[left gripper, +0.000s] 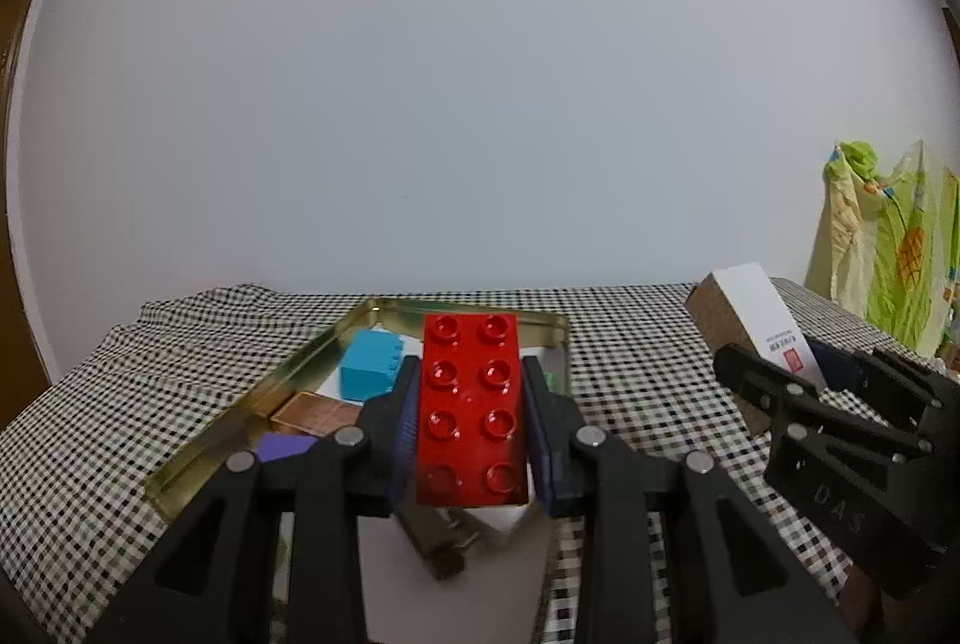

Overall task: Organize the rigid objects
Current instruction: 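Lift the red brick and white box and carry them over the tray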

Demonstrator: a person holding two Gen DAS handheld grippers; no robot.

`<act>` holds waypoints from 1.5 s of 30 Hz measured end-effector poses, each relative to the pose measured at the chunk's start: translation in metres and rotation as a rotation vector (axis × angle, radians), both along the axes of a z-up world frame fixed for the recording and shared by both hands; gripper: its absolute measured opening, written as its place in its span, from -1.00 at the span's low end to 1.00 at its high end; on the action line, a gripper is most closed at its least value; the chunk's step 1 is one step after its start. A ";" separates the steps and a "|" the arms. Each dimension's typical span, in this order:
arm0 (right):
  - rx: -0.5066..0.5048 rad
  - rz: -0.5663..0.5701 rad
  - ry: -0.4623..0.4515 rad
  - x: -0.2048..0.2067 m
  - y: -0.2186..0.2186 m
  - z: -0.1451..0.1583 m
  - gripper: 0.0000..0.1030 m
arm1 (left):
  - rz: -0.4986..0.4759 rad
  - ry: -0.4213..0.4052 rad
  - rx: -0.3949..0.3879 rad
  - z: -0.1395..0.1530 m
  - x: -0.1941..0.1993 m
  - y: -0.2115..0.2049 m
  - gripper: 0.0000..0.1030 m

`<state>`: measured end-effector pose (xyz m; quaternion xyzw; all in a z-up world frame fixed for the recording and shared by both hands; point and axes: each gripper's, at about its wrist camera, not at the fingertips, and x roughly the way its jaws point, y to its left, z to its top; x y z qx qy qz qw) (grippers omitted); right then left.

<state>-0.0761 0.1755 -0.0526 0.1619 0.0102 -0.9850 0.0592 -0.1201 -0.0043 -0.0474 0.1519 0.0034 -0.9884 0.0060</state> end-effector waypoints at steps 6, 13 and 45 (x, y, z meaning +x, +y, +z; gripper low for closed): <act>0.003 0.038 0.000 0.000 -0.017 0.000 -0.15 | 0.037 -0.002 0.010 -0.002 0.002 -0.014 -0.41; 0.000 0.069 -0.007 -0.012 -0.026 0.000 -0.15 | 0.063 -0.005 0.021 -0.003 0.004 -0.026 -0.41; 0.033 0.187 -0.042 -0.050 -0.069 -0.005 -0.15 | 0.154 -0.081 0.004 -0.001 0.001 -0.047 -0.41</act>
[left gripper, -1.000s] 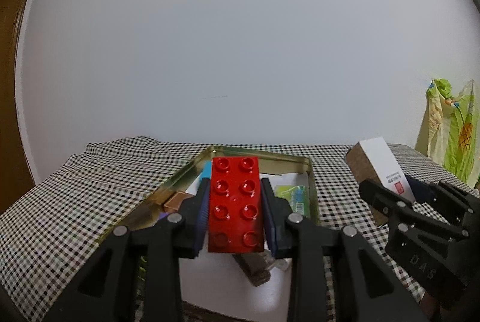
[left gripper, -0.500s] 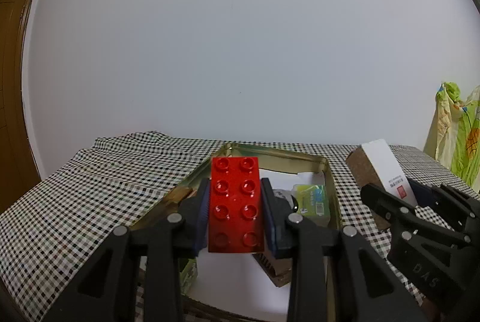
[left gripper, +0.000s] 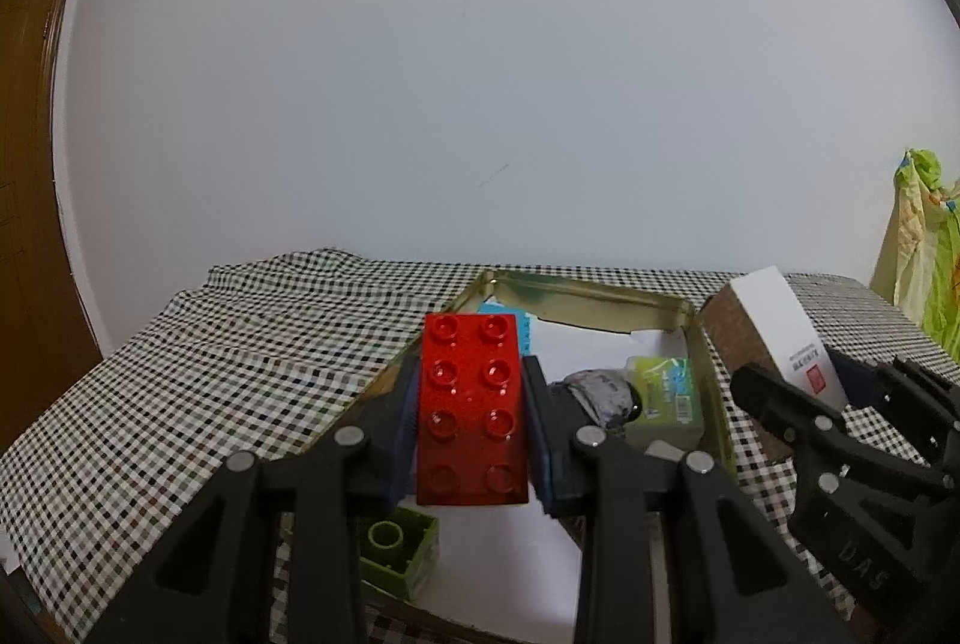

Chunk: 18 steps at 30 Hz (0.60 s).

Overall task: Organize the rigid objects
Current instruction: 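Lift the red brick and white box and carry them over the tray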

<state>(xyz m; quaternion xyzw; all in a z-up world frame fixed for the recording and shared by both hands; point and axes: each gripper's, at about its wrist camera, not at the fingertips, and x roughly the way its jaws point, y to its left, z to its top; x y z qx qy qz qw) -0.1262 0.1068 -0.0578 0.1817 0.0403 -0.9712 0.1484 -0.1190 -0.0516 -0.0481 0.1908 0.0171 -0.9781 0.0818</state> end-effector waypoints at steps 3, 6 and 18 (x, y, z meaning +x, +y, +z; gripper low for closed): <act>-0.007 0.009 -0.008 -0.010 -0.003 0.000 -0.15 | 0.002 -0.009 -0.005 0.000 -0.002 -0.002 -0.41; -0.007 0.016 -0.012 -0.014 -0.007 0.005 -0.15 | 0.003 -0.018 -0.008 0.002 -0.001 -0.003 -0.41; -0.008 0.044 -0.061 -0.050 -0.002 0.013 -0.15 | -0.020 -0.125 -0.002 0.008 -0.033 -0.020 -0.41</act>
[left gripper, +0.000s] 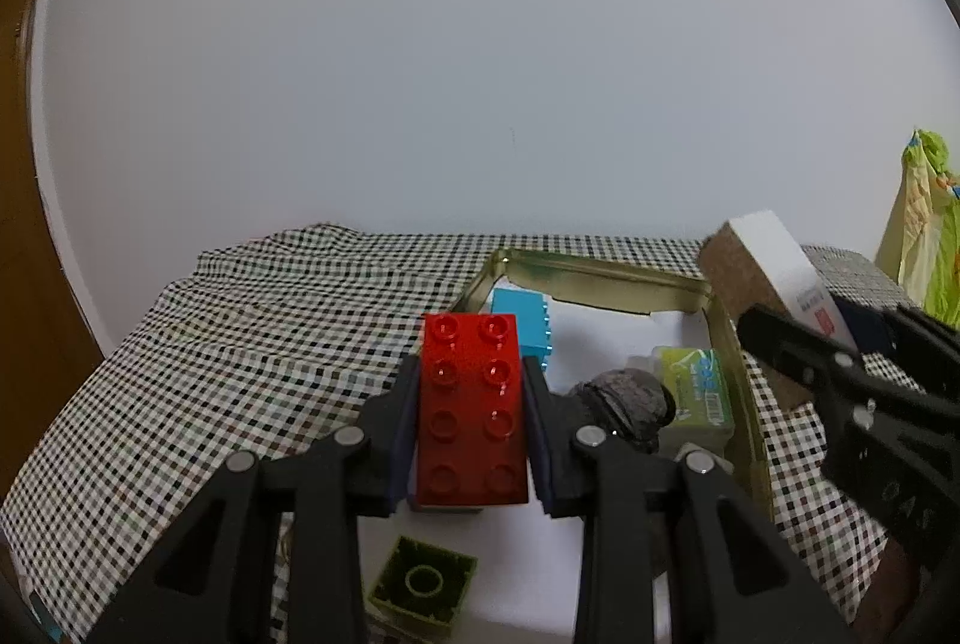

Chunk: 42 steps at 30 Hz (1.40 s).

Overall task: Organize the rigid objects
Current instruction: 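Lift the red brick and white box and carry them over the tray, then lower the red brick and white box into the tray and open both grippers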

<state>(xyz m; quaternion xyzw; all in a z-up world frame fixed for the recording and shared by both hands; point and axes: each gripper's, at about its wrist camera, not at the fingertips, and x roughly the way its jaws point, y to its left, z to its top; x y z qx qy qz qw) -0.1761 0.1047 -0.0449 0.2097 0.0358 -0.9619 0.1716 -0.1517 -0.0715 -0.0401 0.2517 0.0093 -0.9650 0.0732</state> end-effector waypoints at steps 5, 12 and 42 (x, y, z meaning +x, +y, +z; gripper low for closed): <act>-0.009 0.000 -0.050 -0.016 0.007 0.012 -0.15 | -0.011 -0.051 -0.021 0.004 -0.020 -0.009 -0.41; -0.002 0.013 -0.155 -0.053 0.007 0.016 -0.15 | -0.045 -0.136 0.018 0.006 -0.041 -0.017 -0.41; 0.028 0.031 -0.250 -0.091 -0.039 -0.007 0.41 | -0.073 -0.202 0.004 -0.007 -0.045 -0.013 0.32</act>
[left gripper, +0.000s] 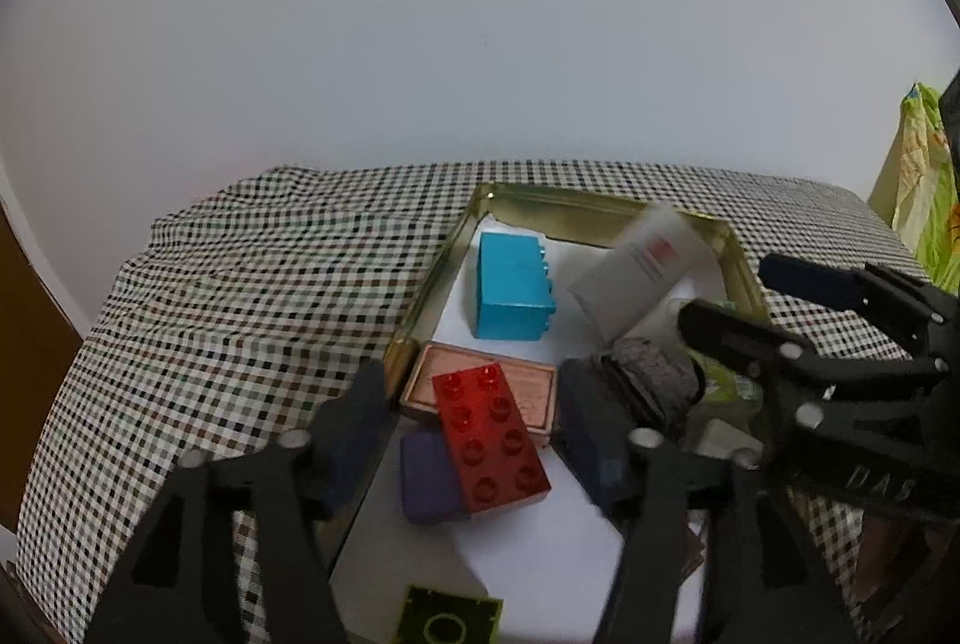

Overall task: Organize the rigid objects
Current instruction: 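Lower the red brick and white box into the tray and open both grippers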

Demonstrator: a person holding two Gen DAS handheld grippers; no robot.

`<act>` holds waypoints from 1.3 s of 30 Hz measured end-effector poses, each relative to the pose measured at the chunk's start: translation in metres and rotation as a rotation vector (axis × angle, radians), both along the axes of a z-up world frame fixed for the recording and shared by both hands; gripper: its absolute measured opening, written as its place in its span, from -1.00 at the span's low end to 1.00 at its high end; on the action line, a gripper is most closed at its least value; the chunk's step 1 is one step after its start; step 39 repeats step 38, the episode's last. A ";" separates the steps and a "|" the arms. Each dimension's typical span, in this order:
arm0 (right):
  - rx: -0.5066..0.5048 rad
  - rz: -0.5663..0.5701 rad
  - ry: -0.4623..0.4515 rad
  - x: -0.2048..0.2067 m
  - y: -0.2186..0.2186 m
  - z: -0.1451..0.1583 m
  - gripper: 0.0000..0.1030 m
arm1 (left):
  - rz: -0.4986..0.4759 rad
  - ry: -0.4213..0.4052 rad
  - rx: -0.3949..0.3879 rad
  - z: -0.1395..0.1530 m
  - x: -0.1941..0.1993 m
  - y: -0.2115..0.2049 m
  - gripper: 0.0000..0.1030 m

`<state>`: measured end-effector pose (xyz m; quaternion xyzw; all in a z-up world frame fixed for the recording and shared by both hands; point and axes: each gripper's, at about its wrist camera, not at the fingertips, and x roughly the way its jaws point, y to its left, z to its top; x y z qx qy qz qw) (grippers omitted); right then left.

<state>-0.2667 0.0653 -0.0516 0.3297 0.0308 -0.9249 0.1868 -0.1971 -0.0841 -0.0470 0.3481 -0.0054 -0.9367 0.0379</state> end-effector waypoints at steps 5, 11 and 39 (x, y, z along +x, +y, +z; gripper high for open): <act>-0.036 -0.032 0.037 0.012 0.014 0.008 0.43 | 0.029 0.097 -0.054 0.016 0.021 0.005 0.99; -0.078 -0.042 0.087 0.030 0.019 0.017 0.56 | 0.022 0.143 -0.065 0.031 0.037 0.011 0.99; -0.087 0.044 0.146 0.064 -0.004 0.021 0.59 | 0.129 0.172 -0.019 0.036 0.067 -0.028 0.99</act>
